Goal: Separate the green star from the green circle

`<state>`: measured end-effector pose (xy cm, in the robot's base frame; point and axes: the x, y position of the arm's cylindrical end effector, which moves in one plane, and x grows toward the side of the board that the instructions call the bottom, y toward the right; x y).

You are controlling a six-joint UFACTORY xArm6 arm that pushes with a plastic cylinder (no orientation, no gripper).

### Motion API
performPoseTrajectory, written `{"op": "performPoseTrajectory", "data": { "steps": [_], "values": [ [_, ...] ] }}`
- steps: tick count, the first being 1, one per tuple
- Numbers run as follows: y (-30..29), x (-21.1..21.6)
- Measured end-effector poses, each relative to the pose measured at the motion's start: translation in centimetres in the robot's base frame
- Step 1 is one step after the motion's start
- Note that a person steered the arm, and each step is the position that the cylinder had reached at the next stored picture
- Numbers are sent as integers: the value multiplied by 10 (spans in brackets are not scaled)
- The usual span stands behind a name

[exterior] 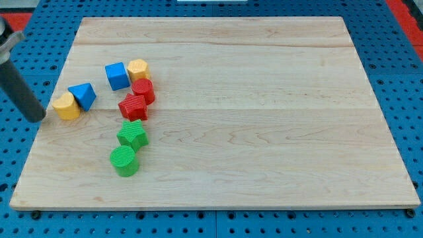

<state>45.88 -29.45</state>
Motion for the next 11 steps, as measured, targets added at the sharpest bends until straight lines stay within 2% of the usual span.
{"op": "performPoseTrajectory", "data": {
  "steps": [1, 2, 3, 5, 6, 7, 8, 9, 11],
  "values": [
    [79, 9],
    [89, -29],
    [100, -15],
    [65, 95],
    [123, 144],
    [143, 138],
    [142, 102],
    [167, 93],
    [171, 36]
  ]
}}
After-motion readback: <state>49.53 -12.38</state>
